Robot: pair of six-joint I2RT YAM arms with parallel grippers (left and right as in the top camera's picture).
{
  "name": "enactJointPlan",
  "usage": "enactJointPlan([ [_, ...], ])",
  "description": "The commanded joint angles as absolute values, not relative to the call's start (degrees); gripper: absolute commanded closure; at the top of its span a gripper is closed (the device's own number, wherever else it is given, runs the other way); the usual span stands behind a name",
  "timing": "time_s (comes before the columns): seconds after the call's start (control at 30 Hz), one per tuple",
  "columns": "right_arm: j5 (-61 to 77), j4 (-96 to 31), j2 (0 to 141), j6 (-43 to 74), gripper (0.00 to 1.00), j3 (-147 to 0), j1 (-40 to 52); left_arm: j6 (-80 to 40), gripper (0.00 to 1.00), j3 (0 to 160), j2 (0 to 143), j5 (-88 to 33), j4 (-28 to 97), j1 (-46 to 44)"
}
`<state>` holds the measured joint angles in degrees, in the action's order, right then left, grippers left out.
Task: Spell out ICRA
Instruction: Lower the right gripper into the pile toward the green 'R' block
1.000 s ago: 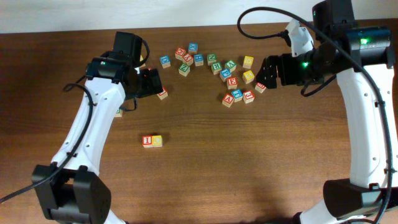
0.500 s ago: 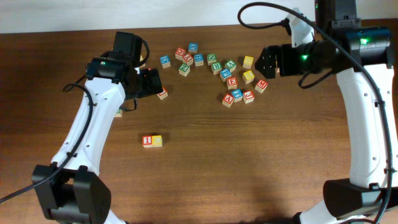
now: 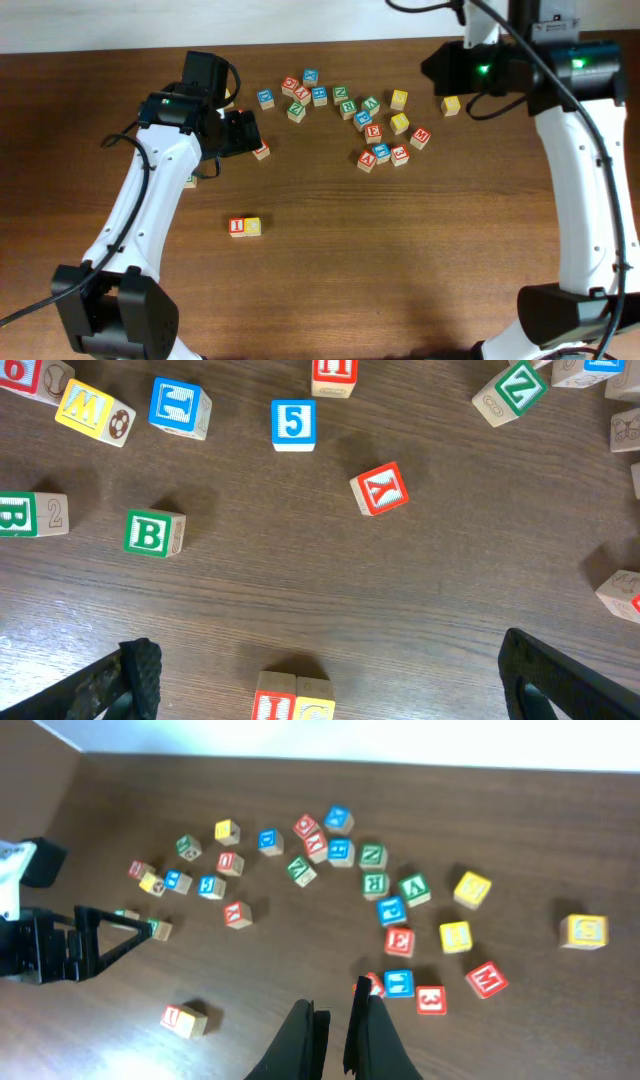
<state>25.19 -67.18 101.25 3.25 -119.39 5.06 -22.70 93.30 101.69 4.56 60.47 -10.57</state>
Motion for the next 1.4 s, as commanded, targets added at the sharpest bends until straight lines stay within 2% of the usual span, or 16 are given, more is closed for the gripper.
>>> enactJointPlan([
  [0.0,22.63,-67.26,104.33,3.90,0.96,-116.25,9.61,-22.22,0.01,94.32,101.67,5.02,60.58,-10.61],
  [0.1,16.73,-67.29,106.28,3.92,0.96,-113.99,12.27,-22.20,0.01,94.32,101.67,5.02,60.58,-10.59],
  [0.43,15.97,-65.12,113.73,4.14,0.95,-112.49,14.39,-22.22,0.01,94.32,101.67,5.02,60.55,-10.59],
  [0.67,14.76,-54.57,115.85,4.14,0.93,-112.49,14.13,-22.22,0.01,94.32,101.67,5.02,60.55,-10.59],
  [0.8,9.76,-48.42,115.87,4.14,0.85,-112.49,14.13,-22.22,0.01,94.32,101.67,5.02,60.55,-10.59],
  [0.87,7.07,-46.39,115.90,4.14,0.84,-112.49,14.13,-22.22,0.01,94.32,101.67,5.02,60.55,-10.59],
  [0.9,6.00,-45.63,115.90,4.14,0.81,-112.46,14.13,-22.20,0.01,94.32,101.67,5.02,60.55,-10.59],
  [1.0,4.80,-45.12,115.90,4.14,0.59,-112.42,14.13,-22.22,0.01,94.32,101.67,5.02,60.55,-10.59],
  [1.03,4.80,-45.19,115.92,4.14,0.48,-112.27,14.13,-22.22,0.01,94.32,101.67,5.02,60.55,-10.59],
  [1.07,4.80,-45.17,116.05,4.14,0.30,-112.05,14.13,-22.20,0.01,94.32,101.67,5.02,60.55,-10.59],
  [1.1,4.80,-45.17,116.25,4.14,0.24,-111.79,14.13,-22.20,0.01,94.32,101.67,5.02,60.55,-10.59],
  [1.2,4.82,-45.23,117.32,4.14,0.15,-110.65,14.13,-22.22,0.01,94.32,101.67,5.02,60.55,-10.59],
  [1.37,4.89,-49.54,119.35,4.14,0.14,-109.47,14.26,-22.22,0.01,94.32,101.67,5.02,60.55,-10.59],
])
